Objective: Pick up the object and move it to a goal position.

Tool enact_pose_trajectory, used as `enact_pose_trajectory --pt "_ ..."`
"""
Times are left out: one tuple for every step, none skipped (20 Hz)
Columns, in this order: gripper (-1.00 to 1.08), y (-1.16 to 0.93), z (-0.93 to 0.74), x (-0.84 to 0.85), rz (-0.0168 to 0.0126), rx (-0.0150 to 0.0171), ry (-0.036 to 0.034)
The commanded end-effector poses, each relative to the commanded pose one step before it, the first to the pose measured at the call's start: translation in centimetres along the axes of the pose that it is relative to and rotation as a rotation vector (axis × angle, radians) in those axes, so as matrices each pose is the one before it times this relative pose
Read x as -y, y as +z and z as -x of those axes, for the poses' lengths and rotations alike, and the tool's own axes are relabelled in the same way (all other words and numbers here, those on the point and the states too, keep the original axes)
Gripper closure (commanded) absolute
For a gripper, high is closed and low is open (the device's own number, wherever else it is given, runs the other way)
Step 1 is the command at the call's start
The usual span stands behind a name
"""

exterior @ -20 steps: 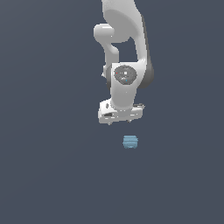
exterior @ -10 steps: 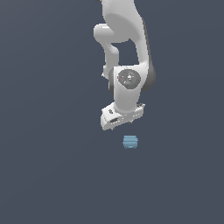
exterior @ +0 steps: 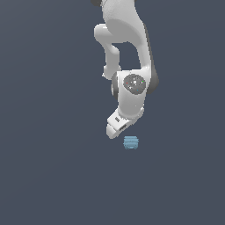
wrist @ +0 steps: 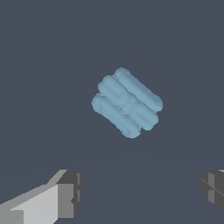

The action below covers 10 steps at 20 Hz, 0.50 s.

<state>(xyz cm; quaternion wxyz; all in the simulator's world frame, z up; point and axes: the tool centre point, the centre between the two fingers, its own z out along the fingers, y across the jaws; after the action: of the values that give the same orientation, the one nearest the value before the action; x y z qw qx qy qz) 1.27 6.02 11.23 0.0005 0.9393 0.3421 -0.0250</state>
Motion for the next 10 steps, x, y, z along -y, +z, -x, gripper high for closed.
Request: enact_pose_trajectory --pt "-0.92 0.211 -0.492 0.028 0.00249 -0.00229 -0.07865" --pt "-0.92 0.083 -0.193 -0.002 0.00095 -0.00095 -0.03064" --pt "-0.92 0.083 -0.192 -0.008 0.00096 -0.00098 -0.03060" --pt "-0.92 0.082 -0.192 -0.014 0.00097 -0.00101 -0.03056" --pt "-0.92 0.081 -0.191 -0.019 0.00098 -0.00104 -0.03052" --pt "-0.92 0.081 -0.190 -0.025 0.00100 -0.00107 -0.03048" --pt "-0.92 0.080 -0.189 -0.030 0.00102 -0.00110 -0.03045" --pt "-0.92 0.079 -0.188 -0.036 0.00104 -0.00113 -0.03041" --pt "-0.92 0.079 -0.186 -0.042 0.00106 -0.00116 -0.03036" --pt "-0.92 0.078 -0.184 -0.047 0.00109 -0.00118 -0.03033"
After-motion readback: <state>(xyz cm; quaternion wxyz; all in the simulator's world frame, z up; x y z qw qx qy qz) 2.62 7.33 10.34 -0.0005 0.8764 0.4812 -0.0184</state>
